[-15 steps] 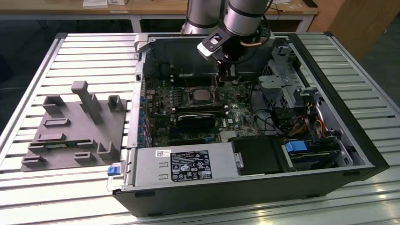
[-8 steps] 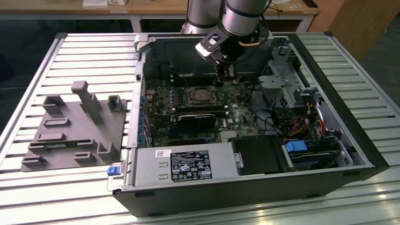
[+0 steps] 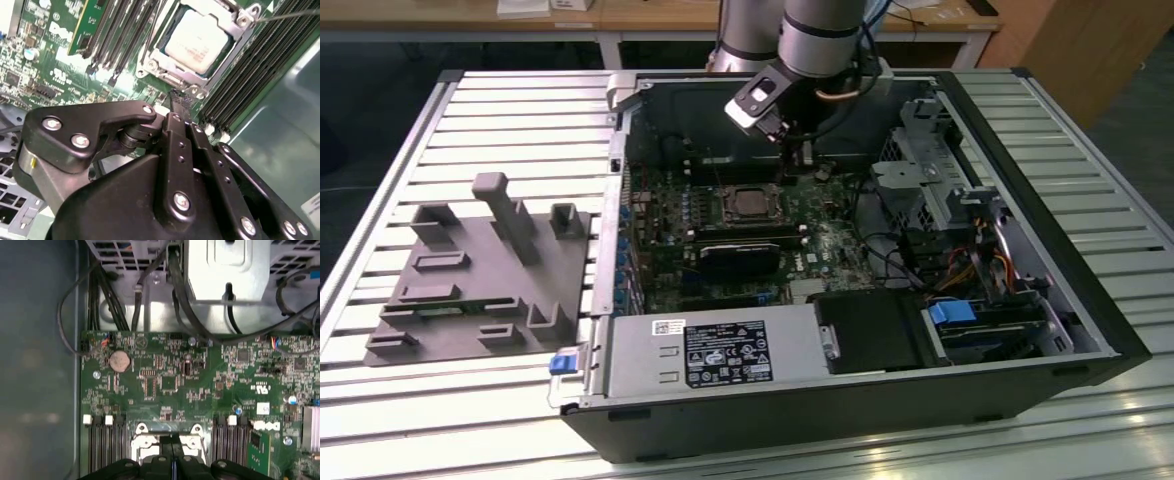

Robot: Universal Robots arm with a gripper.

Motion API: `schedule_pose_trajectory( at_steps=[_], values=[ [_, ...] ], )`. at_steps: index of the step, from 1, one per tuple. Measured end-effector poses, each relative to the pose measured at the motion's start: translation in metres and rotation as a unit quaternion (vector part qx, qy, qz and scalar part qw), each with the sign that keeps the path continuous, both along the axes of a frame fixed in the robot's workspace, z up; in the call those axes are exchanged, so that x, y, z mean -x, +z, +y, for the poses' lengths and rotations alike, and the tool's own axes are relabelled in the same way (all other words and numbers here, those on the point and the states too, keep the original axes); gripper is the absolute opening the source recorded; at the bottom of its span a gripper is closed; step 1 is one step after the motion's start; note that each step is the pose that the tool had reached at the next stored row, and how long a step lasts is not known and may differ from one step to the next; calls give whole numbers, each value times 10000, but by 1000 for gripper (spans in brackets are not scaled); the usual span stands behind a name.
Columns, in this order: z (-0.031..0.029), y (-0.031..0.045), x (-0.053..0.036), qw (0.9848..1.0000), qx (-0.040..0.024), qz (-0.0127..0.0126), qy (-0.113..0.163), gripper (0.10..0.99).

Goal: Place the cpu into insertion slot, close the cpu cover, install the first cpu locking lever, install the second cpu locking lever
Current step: 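Close the cpu cover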

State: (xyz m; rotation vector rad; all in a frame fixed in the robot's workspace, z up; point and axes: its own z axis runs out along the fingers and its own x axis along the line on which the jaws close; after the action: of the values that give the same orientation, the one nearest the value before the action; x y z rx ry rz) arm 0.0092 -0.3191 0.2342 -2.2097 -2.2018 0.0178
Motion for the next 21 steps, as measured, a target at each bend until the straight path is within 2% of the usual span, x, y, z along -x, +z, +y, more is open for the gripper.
schedule_pose_trajectory(
  at_steps=[4, 10, 13, 15, 21],
  values=[
    [-1, -12, 123, 10000, 2, -58, 0, 102],
    [0, -23, 342, 9998, 1, -195, 1, 102],
    [0, -27, 435, 9997, 1, -250, 1, 102],
    [0, -27, 477, 9996, 1, -270, 0, 102],
    [0, -4, 497, 9996, 1, -277, 1, 102]
  ],
)
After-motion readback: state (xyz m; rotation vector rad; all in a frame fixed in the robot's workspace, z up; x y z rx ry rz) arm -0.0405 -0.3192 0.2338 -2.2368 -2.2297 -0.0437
